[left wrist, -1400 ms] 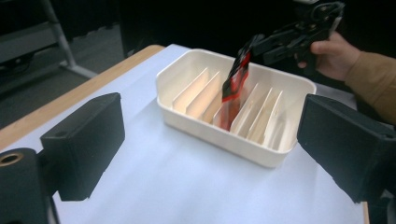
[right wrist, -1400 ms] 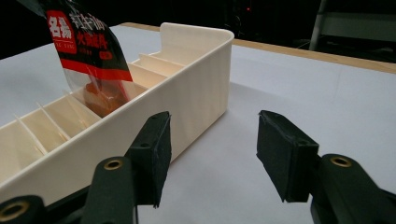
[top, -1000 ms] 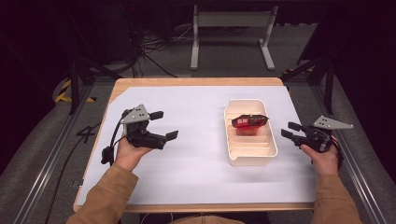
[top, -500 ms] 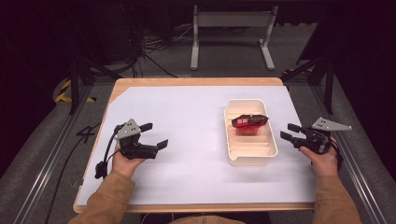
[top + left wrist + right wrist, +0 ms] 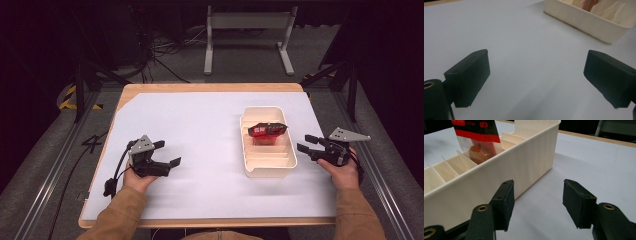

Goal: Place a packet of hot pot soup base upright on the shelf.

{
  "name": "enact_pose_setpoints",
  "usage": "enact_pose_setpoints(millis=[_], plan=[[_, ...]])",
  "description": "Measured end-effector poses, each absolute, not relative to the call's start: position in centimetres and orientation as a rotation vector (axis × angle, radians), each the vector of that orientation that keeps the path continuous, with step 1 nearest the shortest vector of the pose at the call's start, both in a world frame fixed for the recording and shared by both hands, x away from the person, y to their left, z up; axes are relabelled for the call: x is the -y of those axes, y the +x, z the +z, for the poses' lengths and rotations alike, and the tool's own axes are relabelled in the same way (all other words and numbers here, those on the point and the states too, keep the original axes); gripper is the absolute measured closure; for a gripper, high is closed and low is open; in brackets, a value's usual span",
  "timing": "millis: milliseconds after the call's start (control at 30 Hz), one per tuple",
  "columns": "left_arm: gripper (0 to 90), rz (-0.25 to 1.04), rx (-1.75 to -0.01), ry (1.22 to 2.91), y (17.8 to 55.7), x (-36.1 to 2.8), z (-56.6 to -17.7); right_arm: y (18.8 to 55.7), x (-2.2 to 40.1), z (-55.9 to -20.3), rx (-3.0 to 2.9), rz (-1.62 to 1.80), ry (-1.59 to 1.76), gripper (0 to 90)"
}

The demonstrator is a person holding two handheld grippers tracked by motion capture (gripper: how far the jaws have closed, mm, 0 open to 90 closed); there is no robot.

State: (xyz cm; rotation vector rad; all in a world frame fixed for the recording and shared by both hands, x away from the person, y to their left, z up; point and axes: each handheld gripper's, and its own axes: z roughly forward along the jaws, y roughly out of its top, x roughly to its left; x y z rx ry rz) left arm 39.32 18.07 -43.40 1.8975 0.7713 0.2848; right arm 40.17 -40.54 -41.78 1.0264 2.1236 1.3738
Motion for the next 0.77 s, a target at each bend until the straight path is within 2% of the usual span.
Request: enact_pose_setpoints(millis=[767], plan=[[9.1,0.335,-0.804,1.893,39.4,-18.9,-44.5,40.5,40.4,-42.3,-2.142,1.366,1.041,41.9]])
